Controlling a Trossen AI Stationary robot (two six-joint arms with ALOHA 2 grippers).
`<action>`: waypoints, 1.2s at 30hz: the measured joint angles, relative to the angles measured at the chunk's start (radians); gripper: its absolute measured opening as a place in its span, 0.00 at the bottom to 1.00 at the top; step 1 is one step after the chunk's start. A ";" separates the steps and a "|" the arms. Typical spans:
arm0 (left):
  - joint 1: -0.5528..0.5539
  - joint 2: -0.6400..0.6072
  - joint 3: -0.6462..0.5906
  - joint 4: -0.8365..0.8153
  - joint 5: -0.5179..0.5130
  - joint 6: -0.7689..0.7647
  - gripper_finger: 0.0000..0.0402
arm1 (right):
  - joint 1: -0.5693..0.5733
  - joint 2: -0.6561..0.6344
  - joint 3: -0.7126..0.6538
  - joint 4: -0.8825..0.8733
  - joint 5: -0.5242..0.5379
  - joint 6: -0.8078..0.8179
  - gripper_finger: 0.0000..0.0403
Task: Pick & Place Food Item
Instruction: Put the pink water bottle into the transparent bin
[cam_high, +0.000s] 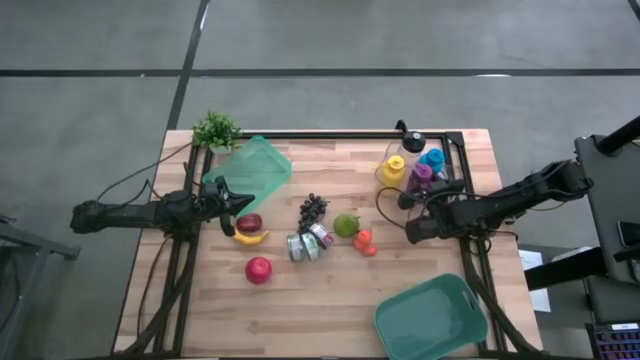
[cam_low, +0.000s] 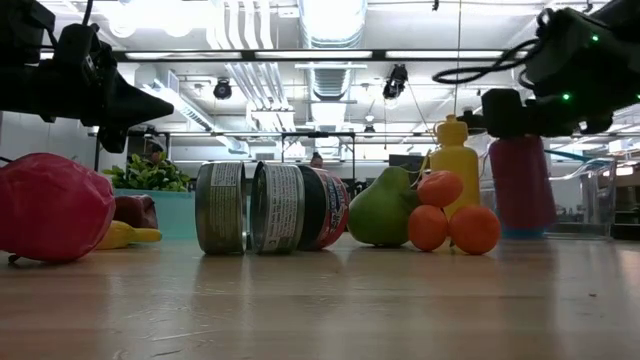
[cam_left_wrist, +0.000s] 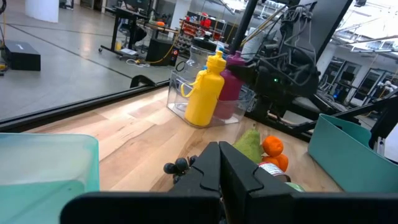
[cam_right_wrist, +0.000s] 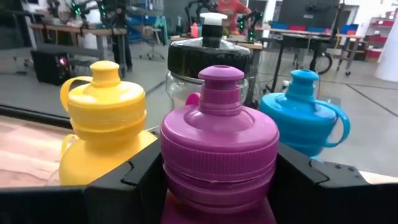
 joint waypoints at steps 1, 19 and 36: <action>0.000 0.000 0.000 0.000 0.000 0.000 0.00 | 0.006 0.000 -0.009 0.011 0.011 0.003 0.51; 0.000 0.000 0.000 0.000 0.000 0.000 0.00 | 0.057 -0.001 -0.098 0.172 0.046 -0.085 0.52; 0.000 0.000 0.000 0.000 0.000 0.000 0.00 | 0.057 0.000 -0.090 0.168 0.024 -0.108 0.62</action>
